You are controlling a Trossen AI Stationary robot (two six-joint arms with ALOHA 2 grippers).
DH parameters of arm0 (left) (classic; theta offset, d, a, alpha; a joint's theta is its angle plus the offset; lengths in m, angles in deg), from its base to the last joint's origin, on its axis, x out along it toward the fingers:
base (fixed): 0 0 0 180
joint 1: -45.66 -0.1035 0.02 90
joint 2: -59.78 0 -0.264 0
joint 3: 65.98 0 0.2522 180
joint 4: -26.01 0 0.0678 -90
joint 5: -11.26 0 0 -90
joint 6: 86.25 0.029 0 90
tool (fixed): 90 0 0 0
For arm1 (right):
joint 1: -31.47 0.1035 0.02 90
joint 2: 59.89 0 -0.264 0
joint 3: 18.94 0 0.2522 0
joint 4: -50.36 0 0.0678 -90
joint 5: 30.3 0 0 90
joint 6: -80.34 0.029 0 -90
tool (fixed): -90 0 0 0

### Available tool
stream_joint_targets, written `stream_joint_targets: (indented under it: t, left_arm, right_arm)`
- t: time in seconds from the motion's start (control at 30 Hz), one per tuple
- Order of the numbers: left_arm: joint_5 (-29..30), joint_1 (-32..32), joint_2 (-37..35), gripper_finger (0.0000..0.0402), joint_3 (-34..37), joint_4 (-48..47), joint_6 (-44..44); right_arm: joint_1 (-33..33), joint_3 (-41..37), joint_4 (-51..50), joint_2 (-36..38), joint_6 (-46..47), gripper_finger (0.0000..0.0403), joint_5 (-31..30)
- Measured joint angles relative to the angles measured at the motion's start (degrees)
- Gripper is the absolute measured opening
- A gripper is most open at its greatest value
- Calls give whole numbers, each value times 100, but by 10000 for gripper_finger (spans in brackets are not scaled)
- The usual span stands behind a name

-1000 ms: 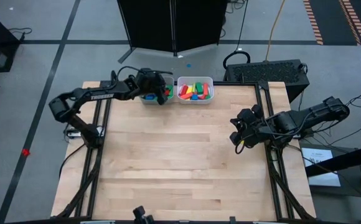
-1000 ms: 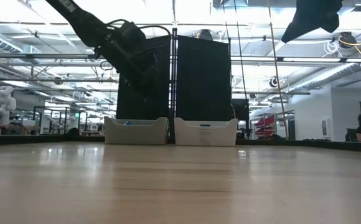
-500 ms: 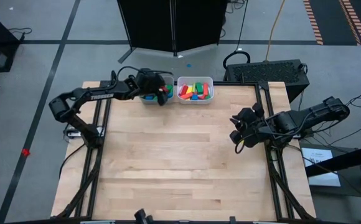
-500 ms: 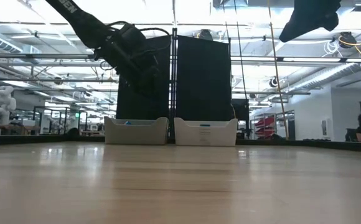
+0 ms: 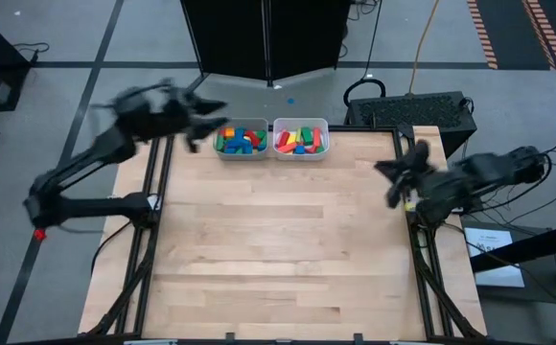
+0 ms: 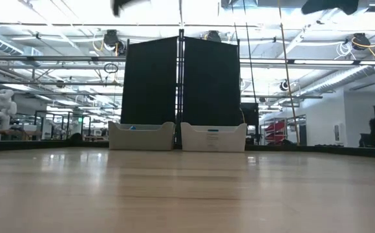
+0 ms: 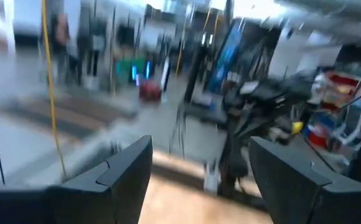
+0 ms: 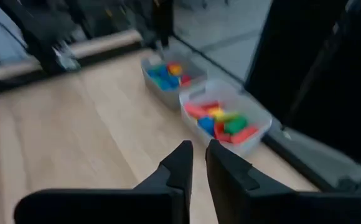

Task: Sort blocks by size
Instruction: Return to Home Position

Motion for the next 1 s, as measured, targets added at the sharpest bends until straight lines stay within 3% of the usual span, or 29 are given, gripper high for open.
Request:
stream_joint_targets:
  t: [0.13,0.27,0.37,0.5,0.63,0.8,1.0]
  left_arm:
    - [198,1,-1255,264,-1,-452,242]
    - [823,0,-2318,264,-2,-1376,304]
    - [1142,0,-2976,265,4,-1859,304]
    - [1174,2,-3746,265,4,-2280,286]
    - [1175,0,-4402,265,193,-2611,1]
    - [1174,0,-5156,264,721,-2725,-365]
    - [1003,-16,-5554,264,1287,-2877,-745]
  right_arm:
    - [74,174,-15,978,-589,40,-16]
    - [70,194,202,1985,-1128,39,138]
    - [74,183,601,2505,-1709,39,680]
    - [74,-83,1595,3071,-2583,40,1848]
    - [71,-926,2474,3635,-2735,40,2239]
    - [67,-2659,4033,4440,-2516,41,2349]
    - [70,-3956,5708,4397,-2293,41,2481]
